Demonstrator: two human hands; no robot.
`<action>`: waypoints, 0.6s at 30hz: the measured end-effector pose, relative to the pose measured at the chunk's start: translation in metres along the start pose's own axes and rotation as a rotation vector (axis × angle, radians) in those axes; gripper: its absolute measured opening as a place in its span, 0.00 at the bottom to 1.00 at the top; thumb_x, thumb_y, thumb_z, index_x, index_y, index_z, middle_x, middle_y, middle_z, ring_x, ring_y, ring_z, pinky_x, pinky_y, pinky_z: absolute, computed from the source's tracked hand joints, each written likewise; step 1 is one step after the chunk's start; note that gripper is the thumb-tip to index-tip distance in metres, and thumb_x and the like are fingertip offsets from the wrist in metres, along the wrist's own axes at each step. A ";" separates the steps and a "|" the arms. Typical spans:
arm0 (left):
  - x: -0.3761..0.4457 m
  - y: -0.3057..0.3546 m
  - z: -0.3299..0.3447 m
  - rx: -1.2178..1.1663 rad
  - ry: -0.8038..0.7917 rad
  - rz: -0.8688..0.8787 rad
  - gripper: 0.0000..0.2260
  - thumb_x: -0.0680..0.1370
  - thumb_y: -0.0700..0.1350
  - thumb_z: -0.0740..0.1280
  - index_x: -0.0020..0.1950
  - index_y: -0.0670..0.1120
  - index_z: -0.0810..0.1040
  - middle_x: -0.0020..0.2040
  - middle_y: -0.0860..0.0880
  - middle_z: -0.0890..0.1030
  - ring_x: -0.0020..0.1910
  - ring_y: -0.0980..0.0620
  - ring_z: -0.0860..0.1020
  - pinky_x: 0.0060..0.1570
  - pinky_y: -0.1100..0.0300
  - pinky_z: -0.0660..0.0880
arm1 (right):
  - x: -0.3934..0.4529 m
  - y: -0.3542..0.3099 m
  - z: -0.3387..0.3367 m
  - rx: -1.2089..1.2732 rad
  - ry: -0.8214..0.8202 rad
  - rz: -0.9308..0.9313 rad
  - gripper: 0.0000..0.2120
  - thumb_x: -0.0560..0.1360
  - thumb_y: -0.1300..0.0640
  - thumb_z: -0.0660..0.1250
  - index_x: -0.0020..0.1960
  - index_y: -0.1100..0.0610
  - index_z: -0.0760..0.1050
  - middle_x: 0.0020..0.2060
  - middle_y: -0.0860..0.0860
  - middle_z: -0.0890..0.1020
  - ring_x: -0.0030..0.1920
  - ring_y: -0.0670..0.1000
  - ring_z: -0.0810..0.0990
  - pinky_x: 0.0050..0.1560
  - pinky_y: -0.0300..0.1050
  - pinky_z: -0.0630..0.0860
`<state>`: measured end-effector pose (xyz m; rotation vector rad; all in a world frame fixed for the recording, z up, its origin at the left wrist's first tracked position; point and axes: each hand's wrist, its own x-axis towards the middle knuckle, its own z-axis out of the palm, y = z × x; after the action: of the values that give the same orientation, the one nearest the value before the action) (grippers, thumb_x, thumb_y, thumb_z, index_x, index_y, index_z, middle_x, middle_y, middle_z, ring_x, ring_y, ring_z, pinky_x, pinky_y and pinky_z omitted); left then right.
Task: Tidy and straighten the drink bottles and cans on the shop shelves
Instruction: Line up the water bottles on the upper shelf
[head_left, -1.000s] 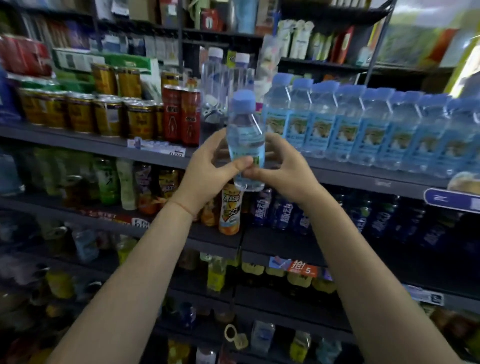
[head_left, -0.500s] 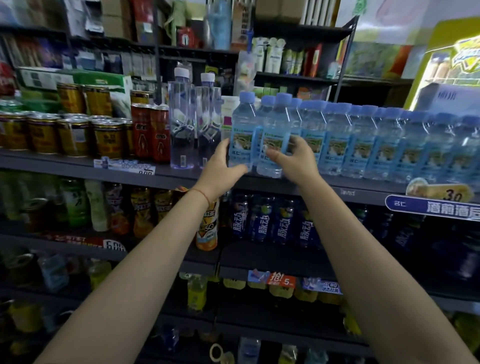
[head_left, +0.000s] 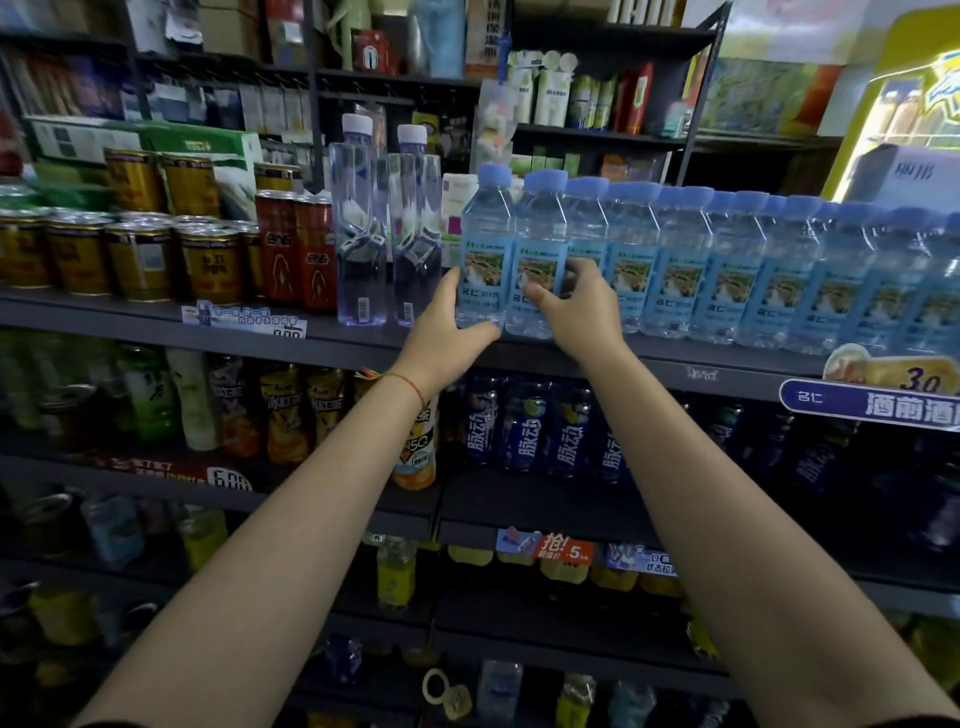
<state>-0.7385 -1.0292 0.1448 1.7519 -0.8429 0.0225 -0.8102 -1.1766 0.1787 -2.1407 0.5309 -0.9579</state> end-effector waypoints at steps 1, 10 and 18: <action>-0.001 -0.001 -0.001 0.008 -0.002 -0.003 0.37 0.78 0.48 0.69 0.81 0.52 0.52 0.77 0.53 0.63 0.73 0.54 0.63 0.68 0.53 0.65 | -0.003 -0.001 0.001 -0.011 0.008 0.000 0.34 0.77 0.47 0.70 0.77 0.59 0.61 0.68 0.54 0.74 0.61 0.52 0.76 0.52 0.44 0.73; -0.028 -0.014 -0.014 0.069 0.275 0.061 0.14 0.76 0.42 0.67 0.62 0.48 0.77 0.56 0.50 0.78 0.55 0.54 0.76 0.57 0.56 0.75 | -0.035 -0.007 0.018 -0.090 0.233 -0.135 0.27 0.78 0.58 0.67 0.74 0.60 0.62 0.67 0.56 0.68 0.66 0.55 0.70 0.63 0.53 0.73; -0.049 -0.045 -0.037 0.230 0.347 -0.052 0.11 0.76 0.44 0.65 0.35 0.43 0.80 0.32 0.49 0.79 0.35 0.51 0.77 0.36 0.55 0.73 | -0.073 -0.012 0.051 0.156 -0.078 -0.476 0.04 0.77 0.63 0.63 0.46 0.57 0.76 0.29 0.48 0.75 0.27 0.46 0.70 0.30 0.46 0.68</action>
<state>-0.7362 -0.9674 0.1004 1.9111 -0.5564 0.3918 -0.8164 -1.1014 0.1300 -2.1912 -0.1012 -1.1184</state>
